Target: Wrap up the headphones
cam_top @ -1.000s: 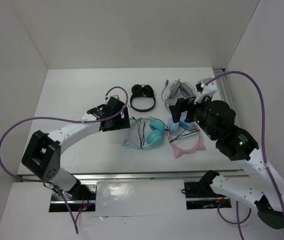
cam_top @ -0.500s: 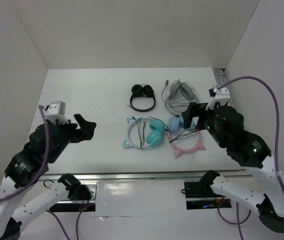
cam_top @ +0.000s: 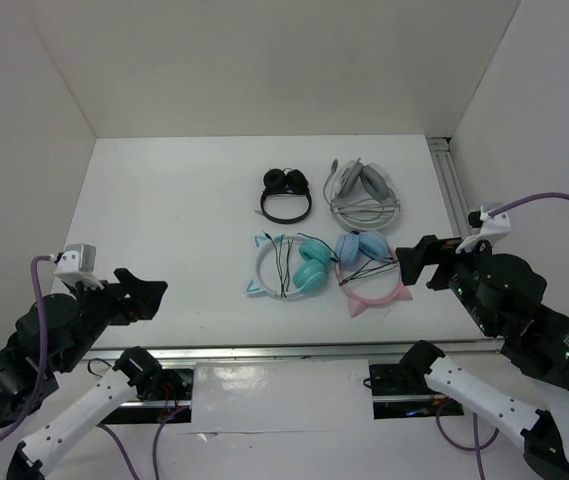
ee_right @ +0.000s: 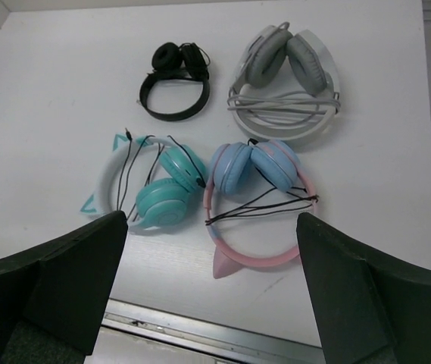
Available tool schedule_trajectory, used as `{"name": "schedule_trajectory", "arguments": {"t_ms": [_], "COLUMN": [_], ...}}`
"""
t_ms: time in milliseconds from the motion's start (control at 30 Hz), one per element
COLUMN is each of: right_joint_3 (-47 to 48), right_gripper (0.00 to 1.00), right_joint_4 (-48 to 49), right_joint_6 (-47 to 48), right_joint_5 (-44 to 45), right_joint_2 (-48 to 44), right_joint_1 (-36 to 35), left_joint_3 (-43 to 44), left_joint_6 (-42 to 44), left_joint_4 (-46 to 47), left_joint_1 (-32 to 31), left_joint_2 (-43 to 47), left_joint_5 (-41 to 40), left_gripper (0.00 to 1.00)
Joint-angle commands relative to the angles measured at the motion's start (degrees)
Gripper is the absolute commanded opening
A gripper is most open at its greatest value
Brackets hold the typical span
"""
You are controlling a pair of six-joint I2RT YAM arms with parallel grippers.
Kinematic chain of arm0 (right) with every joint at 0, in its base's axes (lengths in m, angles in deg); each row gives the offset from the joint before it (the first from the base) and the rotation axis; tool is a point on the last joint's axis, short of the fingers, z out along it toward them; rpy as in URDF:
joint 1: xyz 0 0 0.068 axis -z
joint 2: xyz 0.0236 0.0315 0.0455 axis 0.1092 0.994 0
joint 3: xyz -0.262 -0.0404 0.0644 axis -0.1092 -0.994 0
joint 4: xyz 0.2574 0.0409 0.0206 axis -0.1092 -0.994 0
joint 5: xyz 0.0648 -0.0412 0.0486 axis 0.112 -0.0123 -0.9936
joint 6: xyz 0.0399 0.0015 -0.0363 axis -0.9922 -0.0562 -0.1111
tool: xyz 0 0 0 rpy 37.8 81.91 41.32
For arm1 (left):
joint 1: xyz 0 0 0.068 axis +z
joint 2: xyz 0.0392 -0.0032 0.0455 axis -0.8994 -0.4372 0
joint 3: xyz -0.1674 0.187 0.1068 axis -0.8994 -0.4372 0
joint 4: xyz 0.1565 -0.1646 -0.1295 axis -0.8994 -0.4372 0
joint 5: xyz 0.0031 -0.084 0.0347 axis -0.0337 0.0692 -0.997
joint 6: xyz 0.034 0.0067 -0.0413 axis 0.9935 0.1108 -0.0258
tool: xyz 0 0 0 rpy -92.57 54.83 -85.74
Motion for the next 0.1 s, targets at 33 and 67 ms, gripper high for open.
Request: {"name": "schedule_trajectory", "arguments": {"t_ms": [33,67], "right_joint_3": [0.2,0.2], "right_gripper": [1.0,1.0], "right_joint_4": [-2.4,-2.4], "right_joint_6": [-0.3,-0.8], "right_joint_5": [0.9,0.9], "right_joint_2": [-0.3,-0.3], "right_joint_1": [-0.2,-0.2], "left_joint_3": [1.7,1.7], "left_joint_6": [-1.7,-1.7], "left_joint_4": [-1.2,-1.2], "left_joint_1": [-0.2,-0.2], "left_joint_2": [0.2,0.2], "left_joint_5": [-0.5,-0.5], "left_gripper": [1.0,1.0]}}
